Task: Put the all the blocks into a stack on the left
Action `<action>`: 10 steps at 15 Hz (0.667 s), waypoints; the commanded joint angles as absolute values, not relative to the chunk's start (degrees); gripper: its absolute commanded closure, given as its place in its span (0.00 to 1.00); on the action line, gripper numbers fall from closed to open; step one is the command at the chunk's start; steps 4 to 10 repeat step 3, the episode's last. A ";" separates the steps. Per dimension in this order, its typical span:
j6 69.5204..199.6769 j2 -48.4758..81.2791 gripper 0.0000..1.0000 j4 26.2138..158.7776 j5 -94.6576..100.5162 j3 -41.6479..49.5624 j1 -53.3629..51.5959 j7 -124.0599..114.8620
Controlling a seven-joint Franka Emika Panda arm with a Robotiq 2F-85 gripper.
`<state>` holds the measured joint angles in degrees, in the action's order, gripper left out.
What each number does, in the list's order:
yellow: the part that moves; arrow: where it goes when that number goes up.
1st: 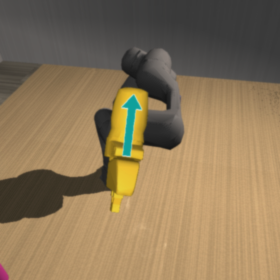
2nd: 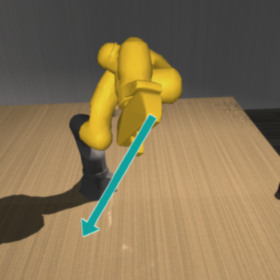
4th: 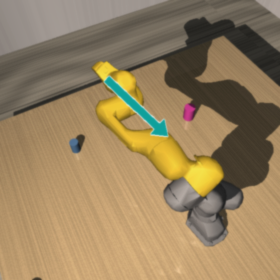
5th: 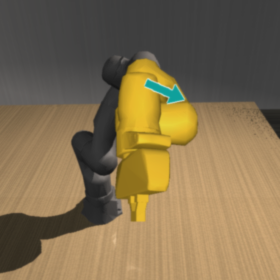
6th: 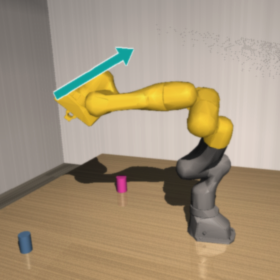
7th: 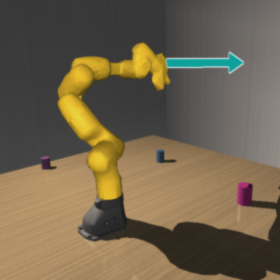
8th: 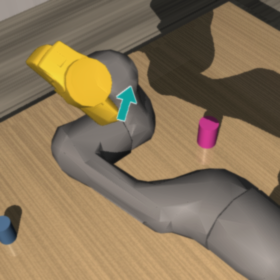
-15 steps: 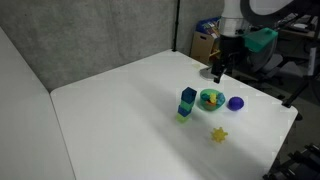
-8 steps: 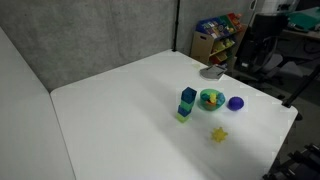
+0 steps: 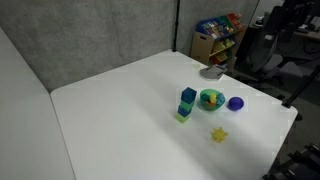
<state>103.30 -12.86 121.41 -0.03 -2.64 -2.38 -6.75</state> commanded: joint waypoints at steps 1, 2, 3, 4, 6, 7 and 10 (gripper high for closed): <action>103.14 -12.86 0.00 121.28 -0.06 -2.84 -2.19 -6.70; 103.15 -12.81 0.00 121.38 -0.06 -2.85 -2.19 -6.70; 103.16 -12.71 0.00 121.42 -0.06 -2.86 -2.20 -6.70; 103.16 -12.71 0.00 121.42 -0.06 -2.86 -2.20 -6.70; 103.16 -12.71 0.00 121.42 -0.06 -2.86 -2.20 -6.70; 103.16 -12.71 0.00 121.42 -0.06 -2.86 -2.20 -6.70; 103.16 -12.71 0.00 121.42 -0.06 -2.86 -2.20 -6.70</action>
